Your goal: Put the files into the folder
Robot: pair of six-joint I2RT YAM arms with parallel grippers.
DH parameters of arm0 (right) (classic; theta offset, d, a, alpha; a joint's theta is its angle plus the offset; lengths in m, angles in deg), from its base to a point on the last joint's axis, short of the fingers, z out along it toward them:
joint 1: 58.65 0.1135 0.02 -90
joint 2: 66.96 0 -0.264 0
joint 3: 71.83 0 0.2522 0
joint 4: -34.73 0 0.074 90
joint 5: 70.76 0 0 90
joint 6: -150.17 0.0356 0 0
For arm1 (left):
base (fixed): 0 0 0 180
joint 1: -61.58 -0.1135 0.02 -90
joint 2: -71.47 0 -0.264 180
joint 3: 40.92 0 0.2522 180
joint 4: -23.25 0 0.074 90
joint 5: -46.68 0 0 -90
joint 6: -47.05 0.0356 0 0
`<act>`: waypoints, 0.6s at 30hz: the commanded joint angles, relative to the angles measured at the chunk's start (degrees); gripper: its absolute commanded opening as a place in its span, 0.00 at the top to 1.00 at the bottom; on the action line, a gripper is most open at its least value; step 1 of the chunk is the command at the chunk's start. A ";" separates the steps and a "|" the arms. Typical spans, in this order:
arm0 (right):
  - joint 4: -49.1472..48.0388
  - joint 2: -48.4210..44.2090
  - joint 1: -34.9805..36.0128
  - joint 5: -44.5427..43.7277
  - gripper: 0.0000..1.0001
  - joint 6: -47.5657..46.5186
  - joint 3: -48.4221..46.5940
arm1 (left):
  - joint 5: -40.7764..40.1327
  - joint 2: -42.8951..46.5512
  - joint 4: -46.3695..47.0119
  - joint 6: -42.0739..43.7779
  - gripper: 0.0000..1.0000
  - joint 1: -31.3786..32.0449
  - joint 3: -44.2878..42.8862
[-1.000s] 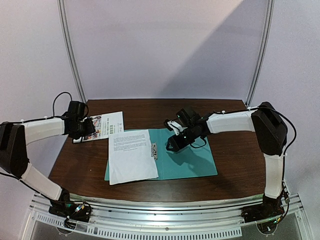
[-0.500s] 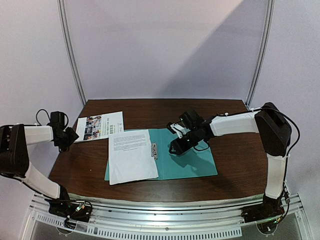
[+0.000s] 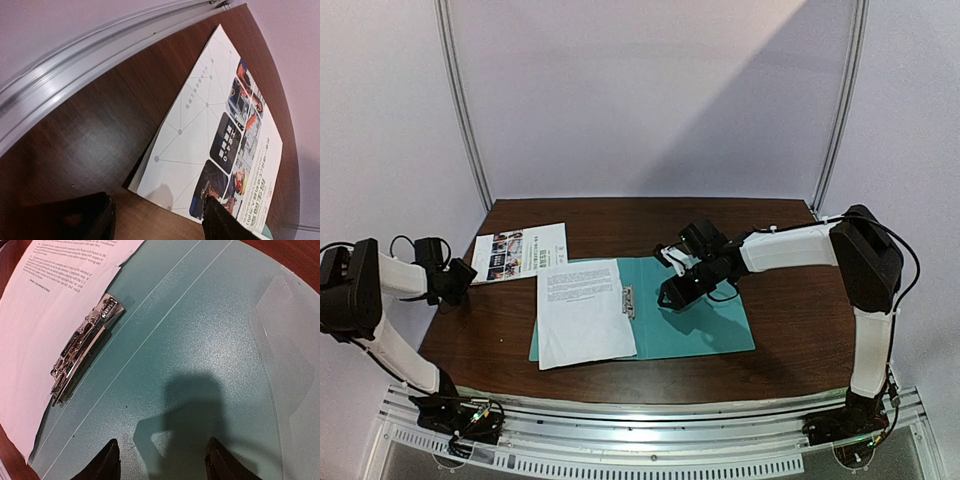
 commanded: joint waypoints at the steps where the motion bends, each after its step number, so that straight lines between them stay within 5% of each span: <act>1: -0.15 -0.55 -0.14 -0.76 0.42 -0.42 0.09 | 1.51 -2.77 3.23 -2.39 0.41 -0.55 0.89; 9: 0.19 0.16 -0.18 -0.74 0.43 -0.44 -0.22 | 2.56 -7.07 8.11 -5.14 0.48 -0.53 0.92; 18: 0.62 0.69 -0.18 -1.01 0.43 -0.96 -0.30 | 3.95 -10.05 12.92 -6.26 0.89 -0.54 0.42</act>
